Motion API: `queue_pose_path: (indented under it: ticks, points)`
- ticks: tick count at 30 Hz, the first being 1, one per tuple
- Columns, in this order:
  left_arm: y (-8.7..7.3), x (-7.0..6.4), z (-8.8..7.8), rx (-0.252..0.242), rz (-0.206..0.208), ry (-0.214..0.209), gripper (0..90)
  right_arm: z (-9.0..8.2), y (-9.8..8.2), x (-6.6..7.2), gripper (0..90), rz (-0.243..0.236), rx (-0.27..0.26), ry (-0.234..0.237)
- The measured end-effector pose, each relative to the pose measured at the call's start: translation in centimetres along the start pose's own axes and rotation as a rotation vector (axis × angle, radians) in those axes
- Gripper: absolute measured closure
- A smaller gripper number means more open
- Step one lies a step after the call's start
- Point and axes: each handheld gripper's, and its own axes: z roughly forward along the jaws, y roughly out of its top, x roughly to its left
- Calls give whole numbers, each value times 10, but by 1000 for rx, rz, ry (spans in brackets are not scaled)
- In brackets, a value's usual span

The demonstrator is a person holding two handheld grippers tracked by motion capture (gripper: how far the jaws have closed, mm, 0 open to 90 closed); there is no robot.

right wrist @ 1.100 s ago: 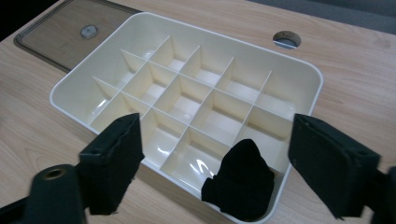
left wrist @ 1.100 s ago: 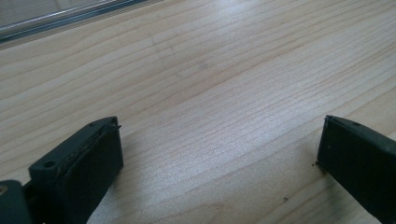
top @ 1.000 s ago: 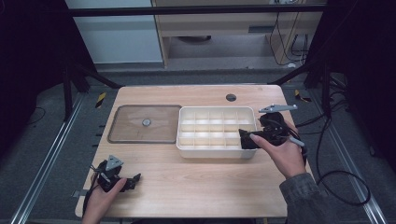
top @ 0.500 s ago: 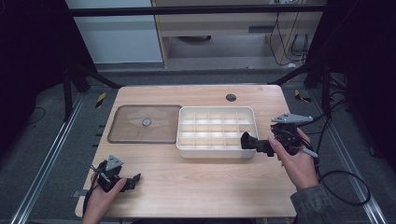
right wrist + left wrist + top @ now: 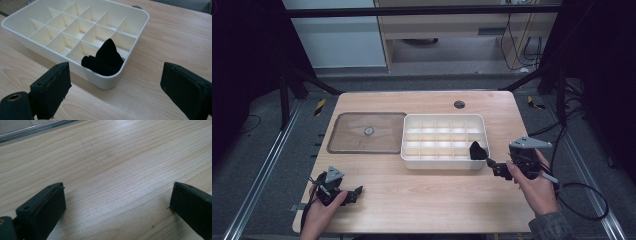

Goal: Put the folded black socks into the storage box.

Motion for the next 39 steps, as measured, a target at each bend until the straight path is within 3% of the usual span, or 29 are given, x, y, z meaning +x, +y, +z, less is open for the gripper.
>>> queue_pose_path:
  ticks: [4,21,30,39]
  points:
    - [0,0,0,0,-1,0,0,3,-11,-1,93,-23,4,-9]
    - [0,0,0,-4,-3,0,0,25,-53,1,81,-23,13,-14]
    - [0,0,0,-2,-2,1,0,36,-67,3,81,-37,27,-18]
    - [0,0,0,2,2,1,0,45,-79,8,84,-62,25,12]
